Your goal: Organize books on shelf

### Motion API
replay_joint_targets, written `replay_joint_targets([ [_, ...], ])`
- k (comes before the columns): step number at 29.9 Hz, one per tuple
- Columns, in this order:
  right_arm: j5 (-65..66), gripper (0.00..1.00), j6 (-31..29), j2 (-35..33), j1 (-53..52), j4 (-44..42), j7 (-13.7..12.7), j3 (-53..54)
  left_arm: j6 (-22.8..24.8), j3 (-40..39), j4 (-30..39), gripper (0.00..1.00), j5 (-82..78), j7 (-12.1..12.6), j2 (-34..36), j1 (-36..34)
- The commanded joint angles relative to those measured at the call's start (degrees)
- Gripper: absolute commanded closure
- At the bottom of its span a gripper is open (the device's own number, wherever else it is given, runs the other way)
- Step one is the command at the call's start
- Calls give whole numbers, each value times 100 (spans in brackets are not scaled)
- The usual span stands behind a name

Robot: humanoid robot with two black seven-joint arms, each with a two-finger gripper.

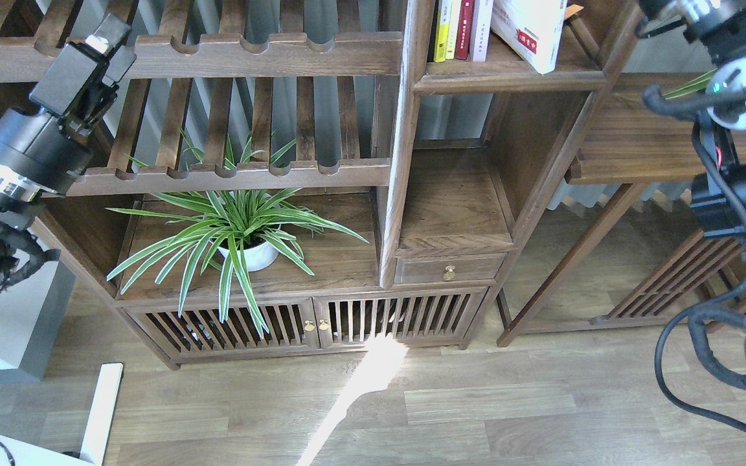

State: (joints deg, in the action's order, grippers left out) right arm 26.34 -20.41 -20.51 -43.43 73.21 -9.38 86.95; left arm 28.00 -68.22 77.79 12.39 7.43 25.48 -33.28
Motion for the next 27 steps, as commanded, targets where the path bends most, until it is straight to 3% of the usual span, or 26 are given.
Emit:
replay_joint_targets([
  [1,-6,1,-759,12,247,71,-12,418,0,11,8,2,-35,13,-315,-485],
  [13,-129,1,-759,336,1758,185,-29,1631,0,90,96,2,-606,40,-1352,-925],
  [19,-164,1,-759,820,1794,185,-47,1746,0,283,96,2,-650,75,-1371,-917],
  [24,-173,1,-759,1146,1794,194,-319,1711,0,555,96,2,-773,75,-1423,-917],
  [27,-173,1,-759,1155,1794,194,-328,1711,0,661,87,2,-835,75,-1458,-899],
])
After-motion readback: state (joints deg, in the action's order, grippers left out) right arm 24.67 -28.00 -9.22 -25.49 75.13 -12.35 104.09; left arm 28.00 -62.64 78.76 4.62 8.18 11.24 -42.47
